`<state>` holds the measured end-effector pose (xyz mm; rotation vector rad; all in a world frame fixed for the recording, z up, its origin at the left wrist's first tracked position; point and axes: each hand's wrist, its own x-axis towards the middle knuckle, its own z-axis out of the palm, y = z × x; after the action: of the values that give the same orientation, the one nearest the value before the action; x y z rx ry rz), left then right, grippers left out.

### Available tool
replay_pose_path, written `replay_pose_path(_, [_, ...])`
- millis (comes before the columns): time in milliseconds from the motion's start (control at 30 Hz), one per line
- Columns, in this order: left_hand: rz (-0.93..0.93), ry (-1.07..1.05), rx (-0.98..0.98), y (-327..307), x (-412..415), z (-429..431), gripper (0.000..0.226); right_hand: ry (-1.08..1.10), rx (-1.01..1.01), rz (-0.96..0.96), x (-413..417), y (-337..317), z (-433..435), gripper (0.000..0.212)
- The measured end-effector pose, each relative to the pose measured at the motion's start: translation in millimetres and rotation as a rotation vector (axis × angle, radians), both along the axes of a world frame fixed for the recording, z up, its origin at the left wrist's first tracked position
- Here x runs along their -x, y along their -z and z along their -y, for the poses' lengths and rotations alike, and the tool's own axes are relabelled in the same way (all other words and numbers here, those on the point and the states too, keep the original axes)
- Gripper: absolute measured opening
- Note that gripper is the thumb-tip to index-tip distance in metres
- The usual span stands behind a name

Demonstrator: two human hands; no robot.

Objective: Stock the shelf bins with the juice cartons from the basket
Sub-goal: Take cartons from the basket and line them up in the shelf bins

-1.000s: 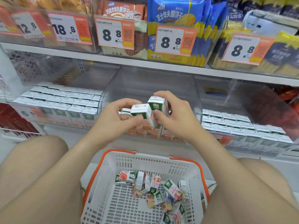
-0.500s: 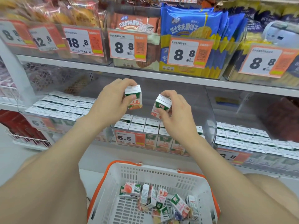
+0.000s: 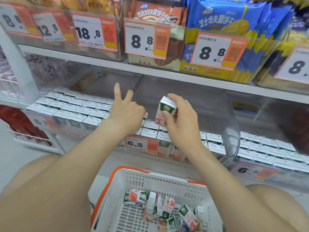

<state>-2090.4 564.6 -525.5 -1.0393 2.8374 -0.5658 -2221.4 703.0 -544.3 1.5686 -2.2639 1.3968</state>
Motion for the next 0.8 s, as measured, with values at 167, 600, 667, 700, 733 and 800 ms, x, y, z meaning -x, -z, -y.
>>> replay_pose_path(167, [-0.592, 0.232, -0.461, -19, -31, -10, 0.040, -0.074, 0.152, 0.152, -21, -7, -2, 0.039])
replay_pose_path(600, [-0.831, 0.183, -0.779, -30, -148, 79, 0.029, -0.286, 0.123, 0.131, -118, -41, 71, 0.032])
replay_pose_path(667, [-0.743, -0.009, -0.587, -16, -163, 108, 0.036, -0.310, 0.116, -0.042, -133, -36, 104, 0.036])
replay_pose_path(700, [-0.660, -0.110, -0.531, -9, -169, 120, 0.046, -0.319, 0.108, -0.114, -139, -33, 122, 0.037])
replay_pose_path(733, [-0.568, -0.212, -0.516, -4, -174, 127, 0.056, -0.319, 0.097, -0.161, -143, -29, 140, 0.038])
replay_pose_path(800, [-0.381, -0.382, -0.539, 4, -178, 132, 0.073, -0.294, 0.077, -0.220, -149, -25, 178, 0.037])
